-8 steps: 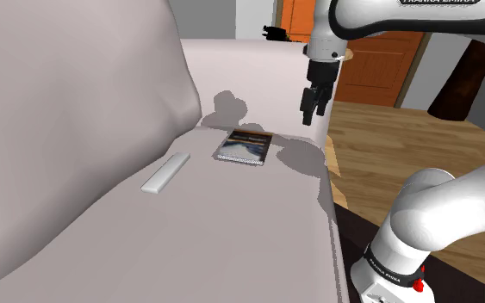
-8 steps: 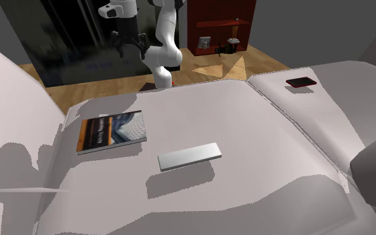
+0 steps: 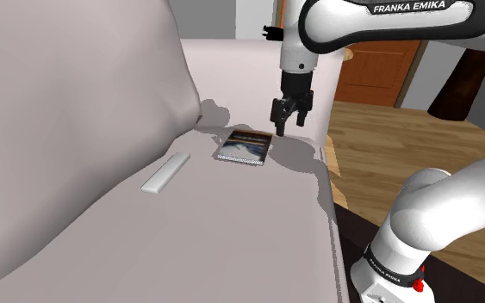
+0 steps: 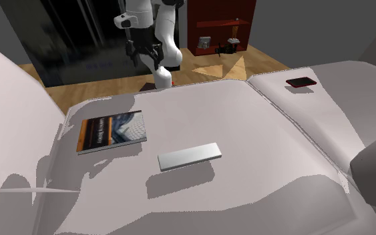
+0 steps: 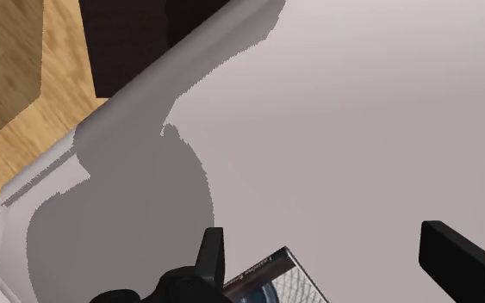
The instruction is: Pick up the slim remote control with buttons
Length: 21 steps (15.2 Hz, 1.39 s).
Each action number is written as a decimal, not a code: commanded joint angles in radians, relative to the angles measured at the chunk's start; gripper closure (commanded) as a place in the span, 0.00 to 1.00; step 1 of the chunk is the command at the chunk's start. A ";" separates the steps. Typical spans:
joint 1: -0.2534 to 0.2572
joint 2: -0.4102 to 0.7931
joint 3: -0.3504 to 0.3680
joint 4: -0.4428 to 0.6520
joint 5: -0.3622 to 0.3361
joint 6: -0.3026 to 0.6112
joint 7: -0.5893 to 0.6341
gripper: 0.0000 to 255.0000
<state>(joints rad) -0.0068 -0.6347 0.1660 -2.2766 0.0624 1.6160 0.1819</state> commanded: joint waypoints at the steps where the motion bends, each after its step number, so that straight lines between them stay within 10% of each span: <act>1: -0.003 0.036 0.047 0.015 0.022 0.021 0.092 0.00; 11: -0.040 0.357 0.269 0.208 0.028 0.138 0.538 0.00; 21: 0.000 0.808 0.379 0.573 -0.163 0.155 1.001 0.00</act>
<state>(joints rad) -0.0164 0.1234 0.5419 -1.7521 -0.0751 1.7792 1.1354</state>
